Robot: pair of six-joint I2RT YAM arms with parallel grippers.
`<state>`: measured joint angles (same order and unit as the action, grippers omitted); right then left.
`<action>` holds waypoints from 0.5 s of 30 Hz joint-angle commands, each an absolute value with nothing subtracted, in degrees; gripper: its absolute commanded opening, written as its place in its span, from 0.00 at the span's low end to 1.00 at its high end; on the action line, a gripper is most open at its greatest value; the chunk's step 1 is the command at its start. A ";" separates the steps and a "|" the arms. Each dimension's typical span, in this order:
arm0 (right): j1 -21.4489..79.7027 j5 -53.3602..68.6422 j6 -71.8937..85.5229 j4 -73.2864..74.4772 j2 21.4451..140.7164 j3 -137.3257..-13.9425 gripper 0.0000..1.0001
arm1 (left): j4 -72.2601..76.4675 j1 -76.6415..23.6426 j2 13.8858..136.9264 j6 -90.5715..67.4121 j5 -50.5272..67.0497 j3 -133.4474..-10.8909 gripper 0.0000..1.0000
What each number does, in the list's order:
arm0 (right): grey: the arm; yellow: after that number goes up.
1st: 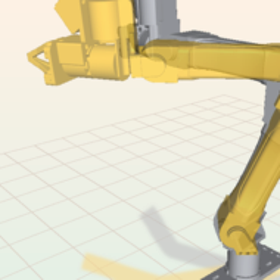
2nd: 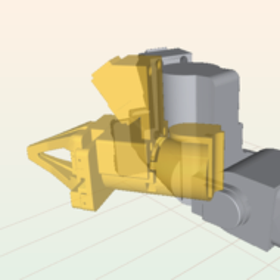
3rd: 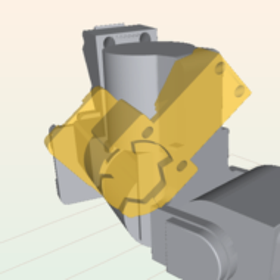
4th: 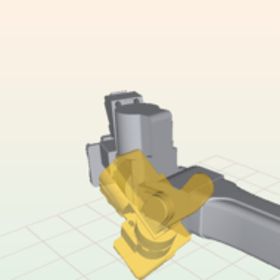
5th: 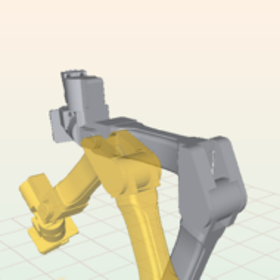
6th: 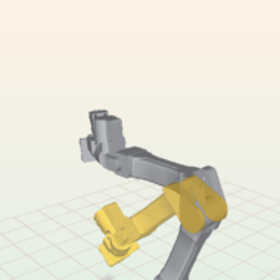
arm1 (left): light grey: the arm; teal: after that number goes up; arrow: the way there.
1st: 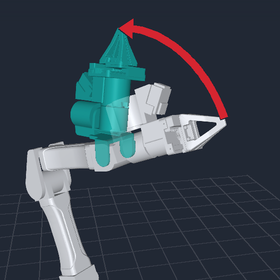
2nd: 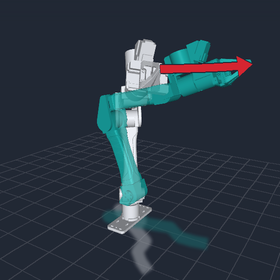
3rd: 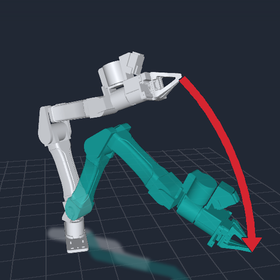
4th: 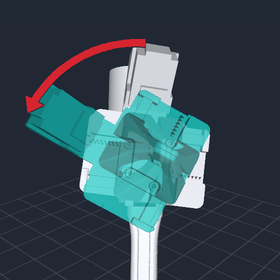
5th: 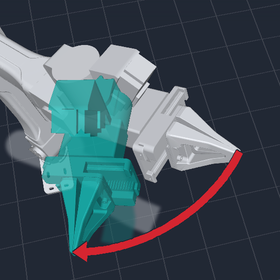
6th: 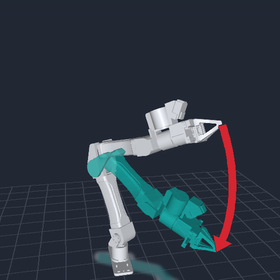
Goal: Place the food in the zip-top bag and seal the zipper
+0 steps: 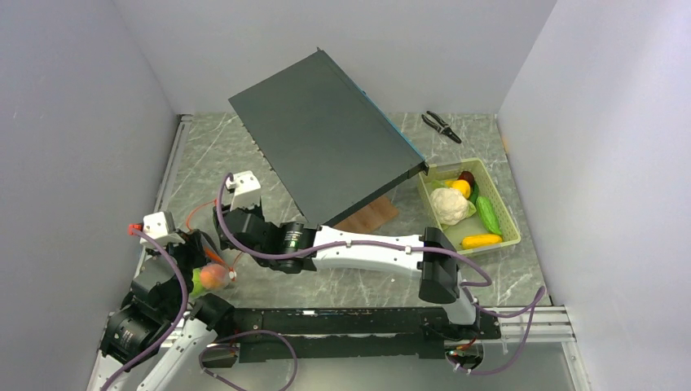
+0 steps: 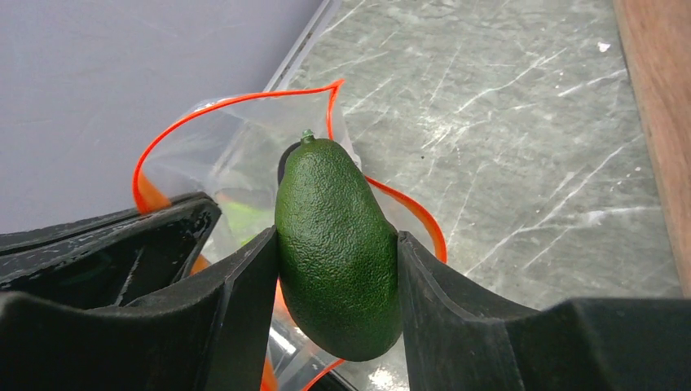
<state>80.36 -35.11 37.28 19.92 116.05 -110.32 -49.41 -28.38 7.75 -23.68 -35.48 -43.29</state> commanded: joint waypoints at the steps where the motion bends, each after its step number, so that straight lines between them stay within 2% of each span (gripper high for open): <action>1: 80.25 -37.88 35.31 16.71 115.58 -110.99 0.38 | -48.80 -28.57 8.58 -24.16 -36.56 -43.95 0.00; 6: 80.24 -36.14 34.76 17.39 117.43 -112.89 0.54 | -48.70 -28.59 8.48 -24.17 -36.65 -43.86 0.00; 11: 80.24 -36.30 34.85 17.92 117.59 -112.99 0.75 | -48.77 -28.58 9.05 -24.13 -36.65 -43.92 0.00; 15: 80.11 -35.85 35.21 19.09 117.37 -113.63 0.79 | -48.95 -28.64 9.27 -24.21 -36.54 -43.94 0.00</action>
